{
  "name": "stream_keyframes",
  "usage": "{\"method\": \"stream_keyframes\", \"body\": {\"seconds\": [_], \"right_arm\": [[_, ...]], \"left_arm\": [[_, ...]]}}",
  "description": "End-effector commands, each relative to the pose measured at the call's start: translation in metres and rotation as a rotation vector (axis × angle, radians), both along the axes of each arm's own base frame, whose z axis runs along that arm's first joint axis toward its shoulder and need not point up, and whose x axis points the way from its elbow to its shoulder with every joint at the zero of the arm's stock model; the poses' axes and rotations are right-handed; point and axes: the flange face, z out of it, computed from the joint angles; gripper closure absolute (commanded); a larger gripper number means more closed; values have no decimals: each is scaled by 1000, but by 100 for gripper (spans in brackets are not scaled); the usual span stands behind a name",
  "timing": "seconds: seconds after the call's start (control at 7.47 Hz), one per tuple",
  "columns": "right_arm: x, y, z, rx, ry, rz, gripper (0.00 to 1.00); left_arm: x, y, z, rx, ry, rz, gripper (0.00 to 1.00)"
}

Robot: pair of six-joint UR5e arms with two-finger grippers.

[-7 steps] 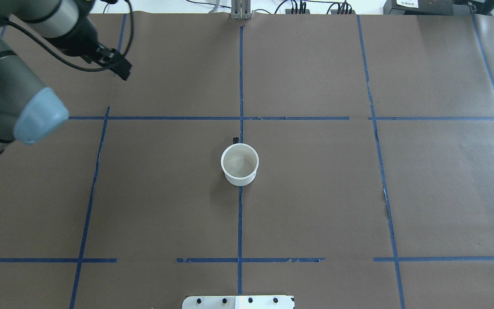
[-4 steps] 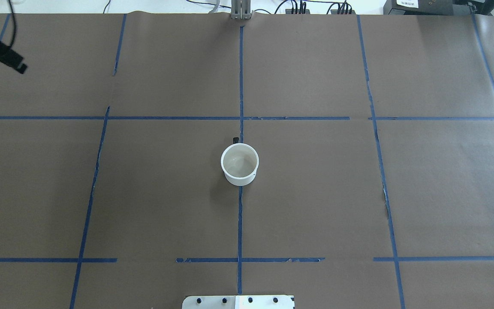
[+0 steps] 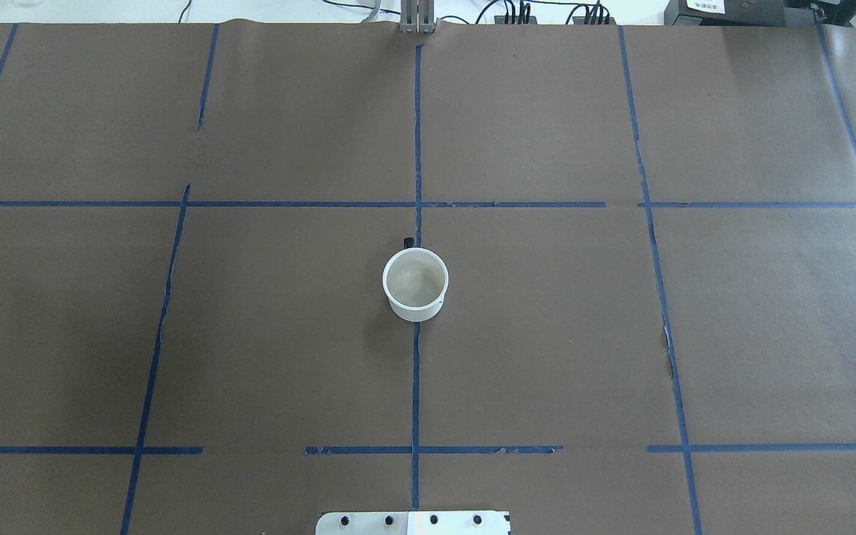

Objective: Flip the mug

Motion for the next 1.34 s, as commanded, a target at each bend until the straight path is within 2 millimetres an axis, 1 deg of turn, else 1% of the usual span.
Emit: {"method": "stream_keyframes", "body": {"seconds": [0.0, 0.13, 0.27, 0.4, 0.8, 1.07, 1.21], "right_arm": [[0, 0, 0, 0, 0, 0, 0], [0, 0, 0, 0, 0, 0, 0], [0, 0, 0, 0, 0, 0, 0], [0, 0, 0, 0, 0, 0, 0], [0, 0, 0, 0, 0, 0, 0], [0, 0, 0, 0, 0, 0, 0], [0, 0, 0, 0, 0, 0, 0]], "left_arm": [[-7, 6, 36, -86, 70, -11, 0], [-15, 8, 39, -98, 77, -28, 0], [-20, 26, 58, -128, 78, -35, 0], [-25, 32, 63, -137, 78, -45, 0], [-26, 32, 59, -130, 80, -49, 0], [-24, 32, 56, -132, 131, -48, 0], [-24, 32, 56, -131, 130, -47, 0]]}}
